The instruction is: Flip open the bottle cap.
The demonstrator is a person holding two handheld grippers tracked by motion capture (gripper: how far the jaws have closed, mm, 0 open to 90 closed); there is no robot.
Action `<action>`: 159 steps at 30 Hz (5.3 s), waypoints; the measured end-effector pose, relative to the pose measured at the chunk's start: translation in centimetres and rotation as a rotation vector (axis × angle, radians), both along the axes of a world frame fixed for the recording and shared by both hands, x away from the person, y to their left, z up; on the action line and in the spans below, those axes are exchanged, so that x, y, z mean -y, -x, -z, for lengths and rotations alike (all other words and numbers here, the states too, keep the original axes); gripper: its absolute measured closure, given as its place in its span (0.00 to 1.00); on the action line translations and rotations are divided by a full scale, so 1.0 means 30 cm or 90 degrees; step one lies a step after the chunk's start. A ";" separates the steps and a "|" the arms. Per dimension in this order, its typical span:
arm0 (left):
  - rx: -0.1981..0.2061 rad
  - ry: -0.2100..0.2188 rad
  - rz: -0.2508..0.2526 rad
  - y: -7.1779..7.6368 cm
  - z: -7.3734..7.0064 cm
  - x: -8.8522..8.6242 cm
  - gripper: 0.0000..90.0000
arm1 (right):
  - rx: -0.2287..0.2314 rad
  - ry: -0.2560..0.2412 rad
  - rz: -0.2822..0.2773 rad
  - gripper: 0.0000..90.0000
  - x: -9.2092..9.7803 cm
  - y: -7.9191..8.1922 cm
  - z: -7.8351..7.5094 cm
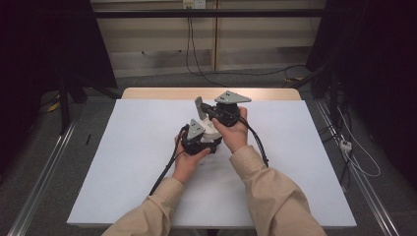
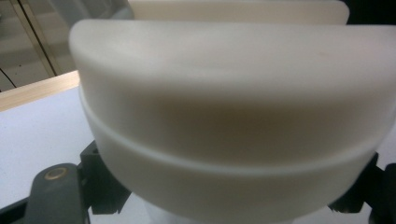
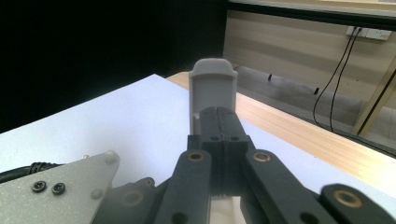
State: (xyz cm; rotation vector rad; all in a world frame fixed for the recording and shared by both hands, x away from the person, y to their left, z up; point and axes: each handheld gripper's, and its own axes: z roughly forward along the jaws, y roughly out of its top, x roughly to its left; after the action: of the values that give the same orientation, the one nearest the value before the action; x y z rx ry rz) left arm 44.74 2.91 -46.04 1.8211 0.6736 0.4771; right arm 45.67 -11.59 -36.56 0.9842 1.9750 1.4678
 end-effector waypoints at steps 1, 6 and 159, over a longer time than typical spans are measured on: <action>0.000 0.000 0.000 0.000 0.000 0.000 0.21 | 0.001 -0.001 0.000 1.00 -0.001 -0.001 0.000; 0.000 0.000 0.000 0.000 0.000 0.000 0.21 | -0.003 0.003 -0.001 1.00 -0.005 -0.006 0.002; -0.048 -0.027 0.034 0.010 -0.023 -0.052 0.09 | -0.019 0.028 -0.016 0.62 0.003 0.002 0.036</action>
State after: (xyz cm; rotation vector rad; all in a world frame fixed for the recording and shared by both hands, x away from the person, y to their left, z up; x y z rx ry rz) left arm 44.43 4.45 -45.36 1.9002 0.6691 0.3909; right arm 45.62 -11.67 -37.63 0.9703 2.0392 1.4244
